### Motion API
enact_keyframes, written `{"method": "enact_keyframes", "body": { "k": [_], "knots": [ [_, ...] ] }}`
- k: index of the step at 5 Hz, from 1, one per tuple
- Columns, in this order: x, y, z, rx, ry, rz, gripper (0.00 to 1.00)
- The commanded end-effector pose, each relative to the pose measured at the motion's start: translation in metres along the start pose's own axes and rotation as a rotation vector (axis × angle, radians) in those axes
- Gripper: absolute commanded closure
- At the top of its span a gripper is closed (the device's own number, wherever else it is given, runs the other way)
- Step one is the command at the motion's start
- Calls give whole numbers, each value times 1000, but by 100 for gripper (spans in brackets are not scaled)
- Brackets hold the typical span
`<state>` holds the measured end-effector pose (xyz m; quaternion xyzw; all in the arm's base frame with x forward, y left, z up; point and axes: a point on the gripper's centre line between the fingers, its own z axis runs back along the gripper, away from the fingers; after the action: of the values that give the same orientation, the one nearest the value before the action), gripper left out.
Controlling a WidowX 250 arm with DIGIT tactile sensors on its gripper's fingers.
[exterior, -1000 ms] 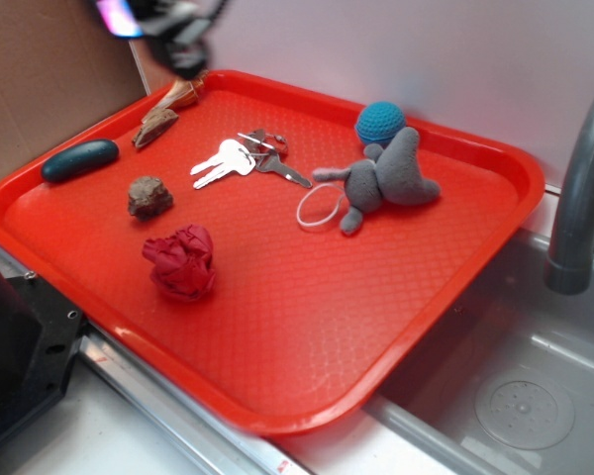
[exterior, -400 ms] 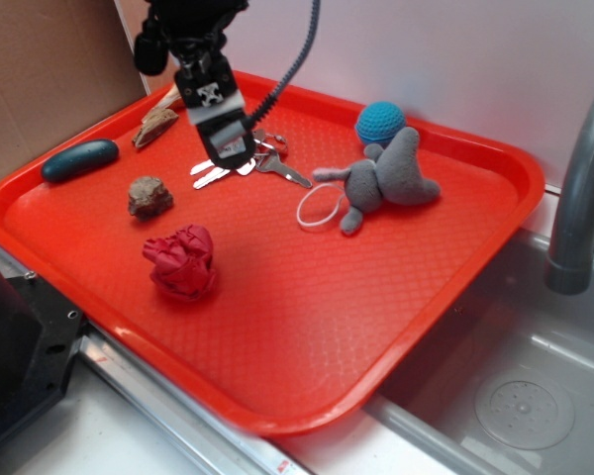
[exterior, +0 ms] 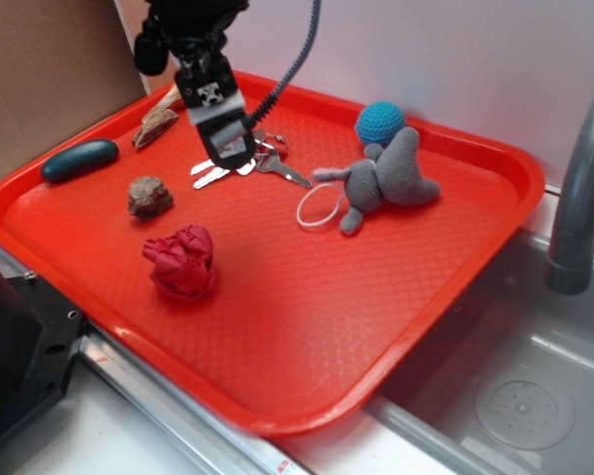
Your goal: Grab the gray animal.
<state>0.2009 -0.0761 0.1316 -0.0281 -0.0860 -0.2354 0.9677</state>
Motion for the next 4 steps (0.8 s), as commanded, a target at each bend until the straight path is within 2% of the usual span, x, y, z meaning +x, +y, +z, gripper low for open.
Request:
{"method": "enact_keyframes", "body": {
  "k": [1,2,4],
  "knots": [
    [60,8,-48,40,-56,-138,0],
    [81,15,-66,16,-62,-169,0],
    [106,25,-98,18,9,-159,0]
  ]
}}
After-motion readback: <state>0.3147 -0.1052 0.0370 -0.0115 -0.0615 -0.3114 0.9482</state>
